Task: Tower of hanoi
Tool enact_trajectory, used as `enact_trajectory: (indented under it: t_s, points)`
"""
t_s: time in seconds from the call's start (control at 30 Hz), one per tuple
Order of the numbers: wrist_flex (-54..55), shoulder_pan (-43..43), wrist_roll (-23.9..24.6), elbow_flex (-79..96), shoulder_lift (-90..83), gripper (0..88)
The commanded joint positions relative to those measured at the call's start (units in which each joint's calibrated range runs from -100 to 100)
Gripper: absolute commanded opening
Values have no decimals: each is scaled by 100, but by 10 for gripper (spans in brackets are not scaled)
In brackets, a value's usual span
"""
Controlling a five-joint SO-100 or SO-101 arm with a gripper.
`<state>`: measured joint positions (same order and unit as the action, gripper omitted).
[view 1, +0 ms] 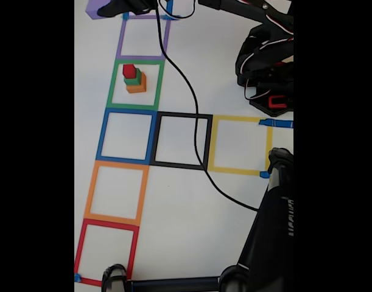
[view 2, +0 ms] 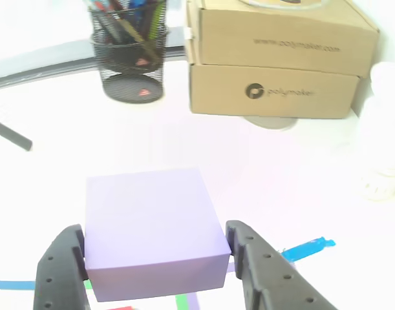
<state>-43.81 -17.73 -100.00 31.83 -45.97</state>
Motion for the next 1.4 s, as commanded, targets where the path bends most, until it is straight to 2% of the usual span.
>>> enact_trajectory:
  t_s: [0.0,0.23,0.43,0.53,0.8,0.97,1.37]
  points:
    - [-1100,469,0,-883,-542,67]
    - [-2736,1322,118,-2119,-704,43]
    - [-3570,2070,270,-2719,-785,41]
    - [-3837,2339,0,-2765,-768,39]
    - [-4064,2904,0,-2537,-284,24]
    - [-3513,3163,0,-2001,87,22]
    - [-874,3719,0,-83,814,18]
